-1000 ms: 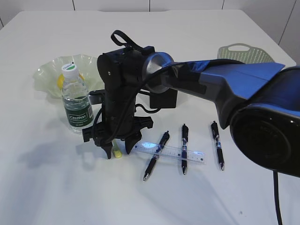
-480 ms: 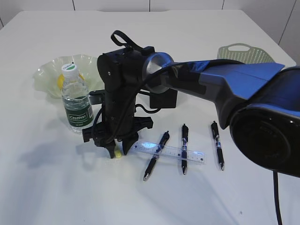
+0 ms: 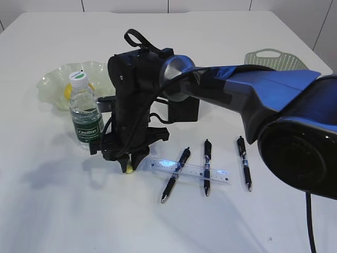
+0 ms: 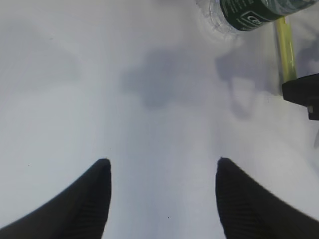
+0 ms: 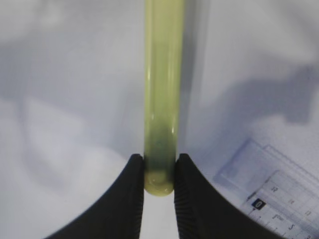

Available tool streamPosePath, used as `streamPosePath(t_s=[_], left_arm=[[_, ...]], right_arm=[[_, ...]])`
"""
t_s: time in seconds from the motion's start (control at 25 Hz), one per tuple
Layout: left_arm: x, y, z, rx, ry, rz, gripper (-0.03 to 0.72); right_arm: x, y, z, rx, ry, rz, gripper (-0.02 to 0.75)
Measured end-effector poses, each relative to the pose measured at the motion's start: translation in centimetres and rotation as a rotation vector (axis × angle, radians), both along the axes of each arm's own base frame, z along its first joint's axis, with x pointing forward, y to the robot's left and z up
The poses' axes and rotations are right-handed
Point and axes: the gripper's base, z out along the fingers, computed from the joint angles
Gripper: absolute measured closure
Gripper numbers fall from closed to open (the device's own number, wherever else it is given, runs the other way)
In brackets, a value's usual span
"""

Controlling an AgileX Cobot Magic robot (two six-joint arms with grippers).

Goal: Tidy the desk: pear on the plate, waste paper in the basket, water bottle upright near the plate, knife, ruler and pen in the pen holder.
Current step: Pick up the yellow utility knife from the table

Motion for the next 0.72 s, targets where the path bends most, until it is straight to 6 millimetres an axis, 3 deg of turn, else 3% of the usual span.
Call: streamPosePath(t_s=[0.72], left_arm=[[0.00,0.00,0.00,0.000,0.000,0.000,0.222]], right_arm=[[0.32,0.15,0.85,0.010,-0.030,0.008,0.609]])
